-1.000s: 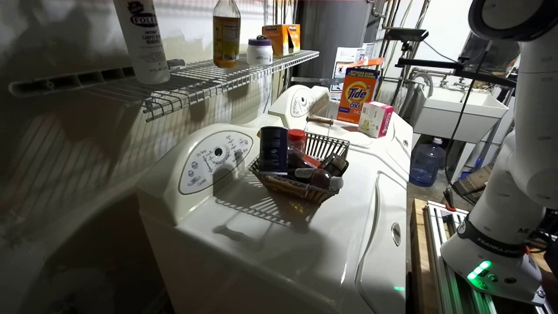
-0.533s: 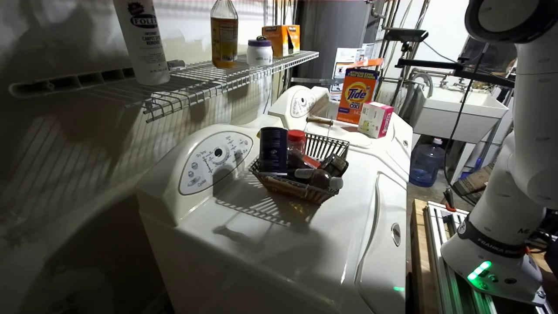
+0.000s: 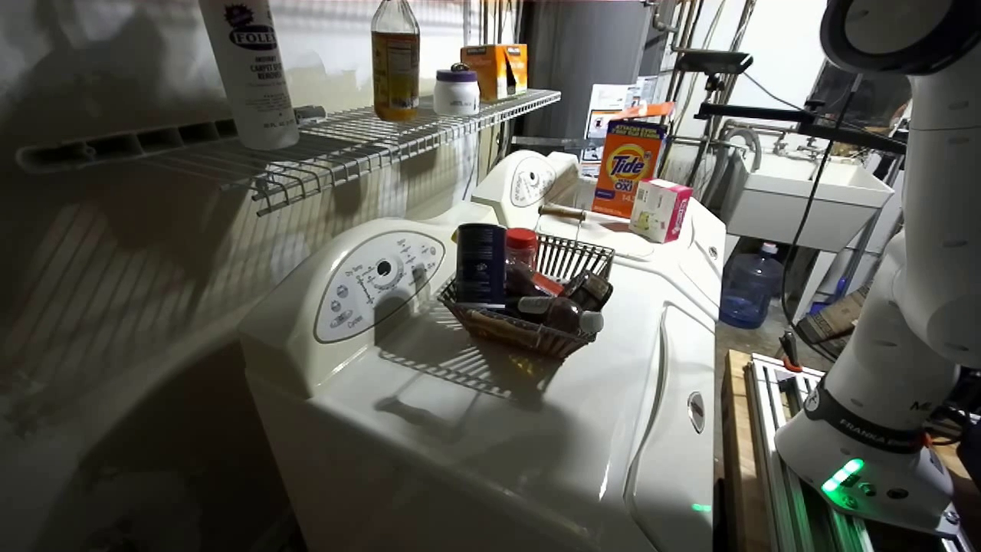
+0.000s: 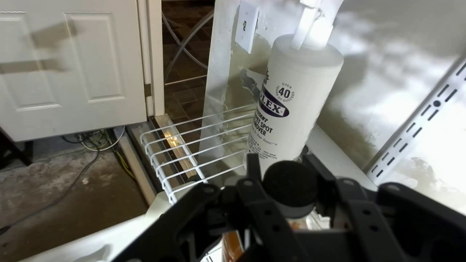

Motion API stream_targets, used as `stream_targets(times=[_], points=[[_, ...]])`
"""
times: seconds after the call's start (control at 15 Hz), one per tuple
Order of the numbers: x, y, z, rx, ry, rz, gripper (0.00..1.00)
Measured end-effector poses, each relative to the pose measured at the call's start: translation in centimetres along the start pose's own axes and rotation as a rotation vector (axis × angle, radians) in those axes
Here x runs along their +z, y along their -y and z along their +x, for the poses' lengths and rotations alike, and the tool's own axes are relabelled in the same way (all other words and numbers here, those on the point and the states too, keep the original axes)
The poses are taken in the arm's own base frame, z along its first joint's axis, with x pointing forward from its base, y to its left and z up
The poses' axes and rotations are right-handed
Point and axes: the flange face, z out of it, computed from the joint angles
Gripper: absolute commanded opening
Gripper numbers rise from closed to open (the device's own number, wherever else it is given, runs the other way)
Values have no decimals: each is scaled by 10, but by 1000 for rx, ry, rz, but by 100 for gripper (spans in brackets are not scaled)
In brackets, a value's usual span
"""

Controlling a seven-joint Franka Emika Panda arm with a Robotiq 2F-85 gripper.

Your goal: Put the vinegar bottle on the bottom shelf.

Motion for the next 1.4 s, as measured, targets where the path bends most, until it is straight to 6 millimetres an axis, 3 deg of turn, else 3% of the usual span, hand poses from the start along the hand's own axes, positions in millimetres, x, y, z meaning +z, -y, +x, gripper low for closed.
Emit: stream_targets(times=[0.2, 0.67, 1.4], points=[[0, 0, 2, 3, -2, -10, 10], [-6, 4, 38, 58, -1, -73, 10], [-1, 13, 40, 119, 67, 5, 10]])
